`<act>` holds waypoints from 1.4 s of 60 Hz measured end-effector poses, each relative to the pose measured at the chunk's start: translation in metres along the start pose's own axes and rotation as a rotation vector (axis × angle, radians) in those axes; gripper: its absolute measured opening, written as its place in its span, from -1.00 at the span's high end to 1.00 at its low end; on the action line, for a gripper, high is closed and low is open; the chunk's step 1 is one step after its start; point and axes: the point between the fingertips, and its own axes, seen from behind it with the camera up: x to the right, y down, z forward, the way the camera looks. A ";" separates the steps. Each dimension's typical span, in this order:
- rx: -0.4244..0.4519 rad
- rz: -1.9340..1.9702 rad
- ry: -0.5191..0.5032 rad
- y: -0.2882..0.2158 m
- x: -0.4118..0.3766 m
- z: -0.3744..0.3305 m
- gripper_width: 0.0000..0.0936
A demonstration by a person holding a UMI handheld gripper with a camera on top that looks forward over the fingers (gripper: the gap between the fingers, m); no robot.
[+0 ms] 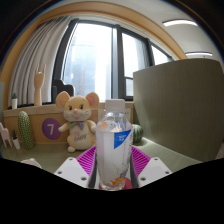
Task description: Pour water
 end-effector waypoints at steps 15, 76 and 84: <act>-0.120 0.006 -0.016 0.031 0.004 -0.018 -0.65; -0.107 -0.166 -0.444 0.013 -0.193 -0.346 -0.68; -0.085 -0.160 -0.465 0.000 -0.205 -0.362 -0.67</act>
